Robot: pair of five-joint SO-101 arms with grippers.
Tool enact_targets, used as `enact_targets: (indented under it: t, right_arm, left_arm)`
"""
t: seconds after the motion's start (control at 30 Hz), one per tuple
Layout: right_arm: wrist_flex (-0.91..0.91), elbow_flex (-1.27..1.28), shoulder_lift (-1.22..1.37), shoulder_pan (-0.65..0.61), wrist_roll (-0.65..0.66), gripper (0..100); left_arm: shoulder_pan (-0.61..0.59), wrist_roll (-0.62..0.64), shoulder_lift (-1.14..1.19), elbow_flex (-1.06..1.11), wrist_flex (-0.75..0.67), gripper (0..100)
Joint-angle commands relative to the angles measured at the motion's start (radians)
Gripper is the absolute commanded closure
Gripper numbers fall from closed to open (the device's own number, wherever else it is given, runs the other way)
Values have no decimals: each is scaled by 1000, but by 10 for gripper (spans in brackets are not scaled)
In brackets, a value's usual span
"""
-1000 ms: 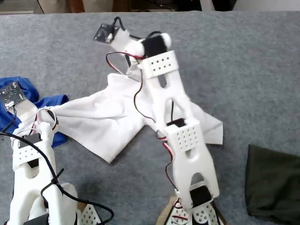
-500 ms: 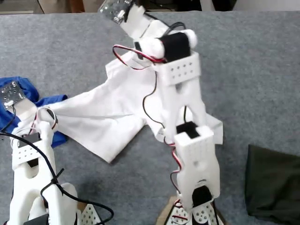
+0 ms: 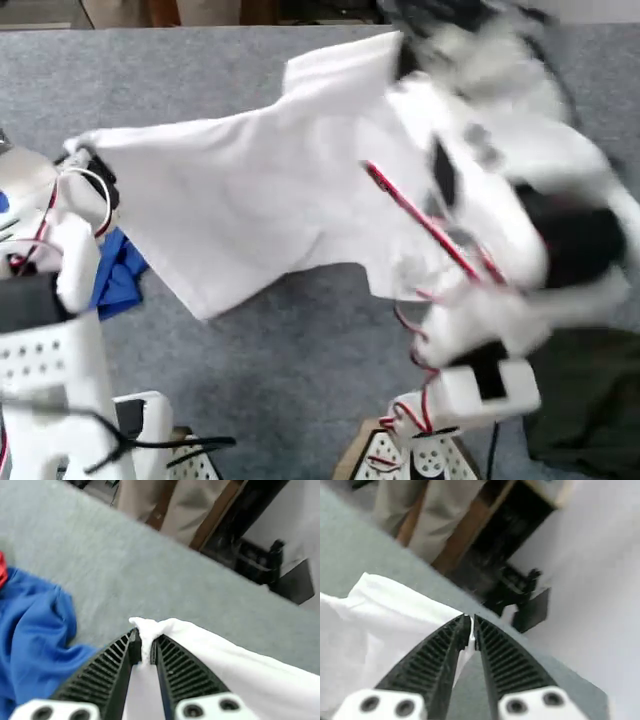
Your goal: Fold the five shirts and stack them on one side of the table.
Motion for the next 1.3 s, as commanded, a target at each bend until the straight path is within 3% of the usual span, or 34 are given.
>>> enact_targets:
  t: [0.0,0.13,0.43,0.73,1.0,1.27]
  right_arm:
    - [14,-25,-159,90,-31,994]
    - [14,58,-312,150,-48,994]
    - [6,467,-621,179,-249,994]
    - [3,559,-587,179,-408,994]
    - [11,559,-484,180,-586,994]
    - [-51,550,-461,173,-546,994]
  left_arm:
    - [18,11,-41,-235,101,981]
    - [21,5,-44,-433,216,981]
    - [21,-54,35,-701,431,981]
    - [21,-75,42,-799,557,981]
    - [20,-176,44,-795,559,981]
    - [21,-250,44,-802,480,981]
